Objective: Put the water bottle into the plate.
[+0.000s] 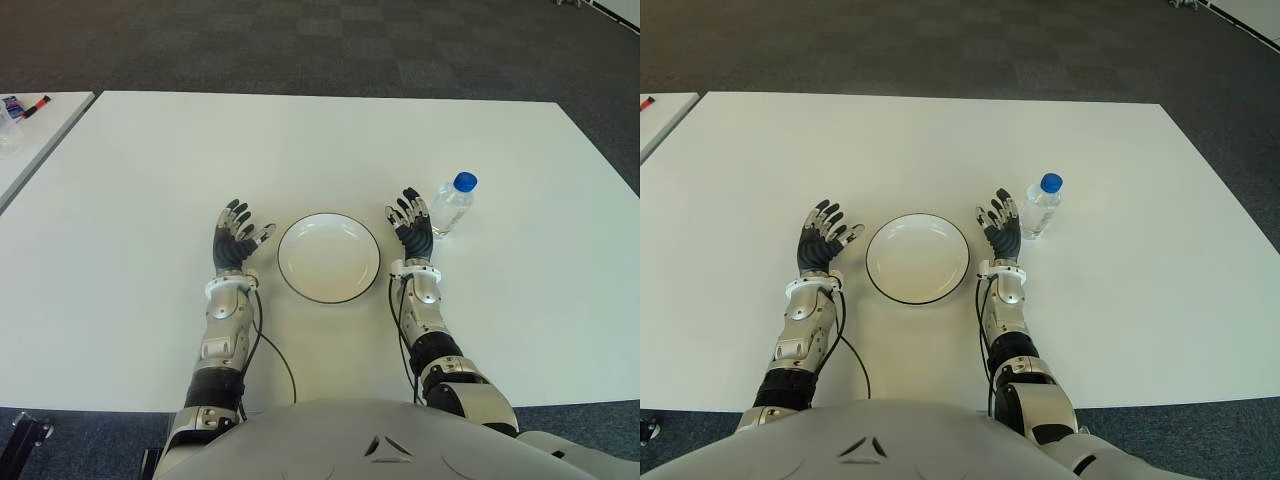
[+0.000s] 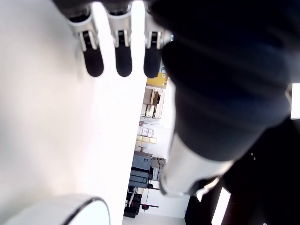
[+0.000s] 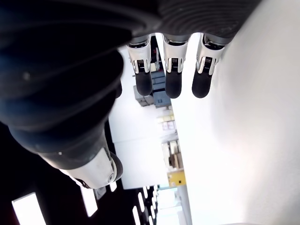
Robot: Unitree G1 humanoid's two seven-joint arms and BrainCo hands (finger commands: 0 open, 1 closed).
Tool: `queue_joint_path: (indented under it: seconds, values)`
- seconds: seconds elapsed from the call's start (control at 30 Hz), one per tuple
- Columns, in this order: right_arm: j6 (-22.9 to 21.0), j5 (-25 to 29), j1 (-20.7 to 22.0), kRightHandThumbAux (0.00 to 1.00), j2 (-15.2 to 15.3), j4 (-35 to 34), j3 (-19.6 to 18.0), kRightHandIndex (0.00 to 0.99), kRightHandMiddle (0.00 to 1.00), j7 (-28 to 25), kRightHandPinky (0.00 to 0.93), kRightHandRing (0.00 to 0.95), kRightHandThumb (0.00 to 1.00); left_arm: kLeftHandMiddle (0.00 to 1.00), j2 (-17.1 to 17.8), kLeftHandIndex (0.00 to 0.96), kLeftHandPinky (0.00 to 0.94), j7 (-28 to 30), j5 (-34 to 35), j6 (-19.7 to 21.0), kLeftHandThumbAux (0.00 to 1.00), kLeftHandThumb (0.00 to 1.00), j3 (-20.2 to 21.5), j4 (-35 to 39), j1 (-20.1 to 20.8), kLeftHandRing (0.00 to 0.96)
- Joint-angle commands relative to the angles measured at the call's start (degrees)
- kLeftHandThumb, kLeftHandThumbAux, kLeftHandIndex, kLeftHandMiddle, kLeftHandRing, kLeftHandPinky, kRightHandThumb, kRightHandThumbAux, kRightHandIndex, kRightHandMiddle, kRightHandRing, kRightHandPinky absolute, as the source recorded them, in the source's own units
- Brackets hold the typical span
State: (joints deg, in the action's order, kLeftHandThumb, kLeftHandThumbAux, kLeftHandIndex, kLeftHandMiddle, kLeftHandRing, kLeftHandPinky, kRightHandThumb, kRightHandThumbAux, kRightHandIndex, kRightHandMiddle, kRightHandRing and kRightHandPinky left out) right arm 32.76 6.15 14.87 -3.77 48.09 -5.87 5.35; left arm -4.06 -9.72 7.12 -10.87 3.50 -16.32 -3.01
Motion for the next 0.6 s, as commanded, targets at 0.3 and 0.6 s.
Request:
queue_joint_path:
  seconds: [0.3,0.6]
  values:
    - [-2.14,0.51,-1.85,0.814,-3.21,2.21,-0.47,0.127,0.120,0.61,0.164,0.112,0.085,0.171,-2.63,0.146,0.192,-0.55,-0.38,0.99,0.998,0.023,-0.30,-0.55,-0.08,0.158]
    - [-1.58,0.18,-1.93,0.810,-3.05,2.23,-0.31,0.123,0.116,0.64,0.149,0.107,0.077,0.174,-2.92,0.151,0.196,-0.54,-0.24,0.62,0.998,0.026,-0.18,-0.61,-0.06,0.161]
